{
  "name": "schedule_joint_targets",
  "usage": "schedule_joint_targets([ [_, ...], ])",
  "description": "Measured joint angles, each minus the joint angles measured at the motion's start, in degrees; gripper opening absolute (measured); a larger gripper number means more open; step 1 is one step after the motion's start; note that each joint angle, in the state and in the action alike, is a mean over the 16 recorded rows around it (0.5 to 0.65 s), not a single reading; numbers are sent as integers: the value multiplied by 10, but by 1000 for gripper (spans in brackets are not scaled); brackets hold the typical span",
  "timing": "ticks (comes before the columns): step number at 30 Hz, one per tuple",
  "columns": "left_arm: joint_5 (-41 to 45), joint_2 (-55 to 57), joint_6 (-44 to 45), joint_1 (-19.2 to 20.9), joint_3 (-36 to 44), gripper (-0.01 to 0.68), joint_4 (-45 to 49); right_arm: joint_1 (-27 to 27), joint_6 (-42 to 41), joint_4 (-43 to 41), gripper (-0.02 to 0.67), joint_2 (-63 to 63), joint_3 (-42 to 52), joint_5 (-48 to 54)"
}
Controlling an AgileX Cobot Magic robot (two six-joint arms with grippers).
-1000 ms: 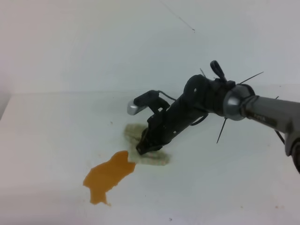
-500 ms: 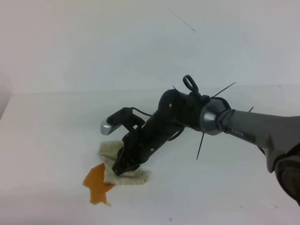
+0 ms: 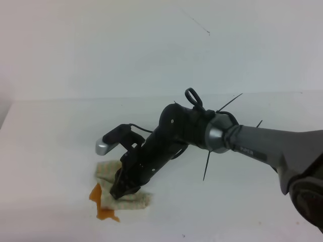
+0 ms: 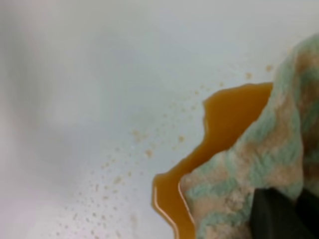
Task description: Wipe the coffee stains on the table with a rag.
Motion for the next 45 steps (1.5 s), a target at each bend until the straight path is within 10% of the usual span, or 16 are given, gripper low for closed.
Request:
schedule_joint_targets([
  [45,0,0,0,0,0,-2,0,47,45,-25,5,22,-8,-67],
])
